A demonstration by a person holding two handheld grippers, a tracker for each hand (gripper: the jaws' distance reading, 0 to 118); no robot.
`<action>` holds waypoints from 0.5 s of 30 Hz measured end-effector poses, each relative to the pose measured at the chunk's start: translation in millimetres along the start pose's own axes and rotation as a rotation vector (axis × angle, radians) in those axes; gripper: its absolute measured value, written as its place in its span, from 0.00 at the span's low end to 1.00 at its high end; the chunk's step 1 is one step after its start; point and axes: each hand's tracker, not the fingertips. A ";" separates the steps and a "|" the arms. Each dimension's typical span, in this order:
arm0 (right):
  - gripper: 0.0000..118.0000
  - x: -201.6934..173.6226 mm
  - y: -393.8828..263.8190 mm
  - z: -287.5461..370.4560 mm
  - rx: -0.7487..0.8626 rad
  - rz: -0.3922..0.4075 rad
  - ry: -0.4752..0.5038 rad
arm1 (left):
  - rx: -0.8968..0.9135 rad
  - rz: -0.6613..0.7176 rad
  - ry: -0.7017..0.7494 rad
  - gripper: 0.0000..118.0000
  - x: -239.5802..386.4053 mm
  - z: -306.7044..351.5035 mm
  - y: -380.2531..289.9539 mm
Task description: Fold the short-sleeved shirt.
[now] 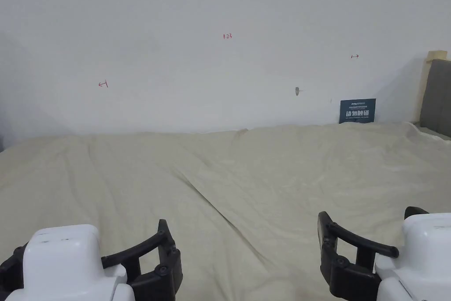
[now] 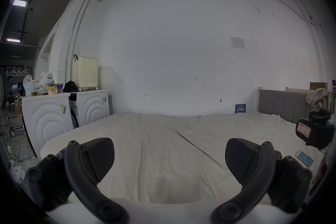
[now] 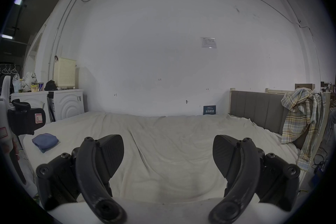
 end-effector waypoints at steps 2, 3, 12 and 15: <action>0.87 0.6 0.2 -0.5 -0.003 -0.005 0.000 | 0.000 0.000 0.002 1.00 -0.4 0.2 0.0; 0.87 0.8 0.4 -0.6 -0.004 -0.006 0.002 | 0.000 0.001 0.001 1.00 -0.6 0.1 -0.1; 0.87 3.8 -0.8 -2.1 -0.016 -0.010 -0.005 | -0.002 0.007 0.006 1.00 -0.9 0.6 0.2; 0.87 5.2 -0.9 -1.4 -0.019 -0.016 0.003 | -0.001 0.008 0.004 1.00 -1.5 1.0 0.0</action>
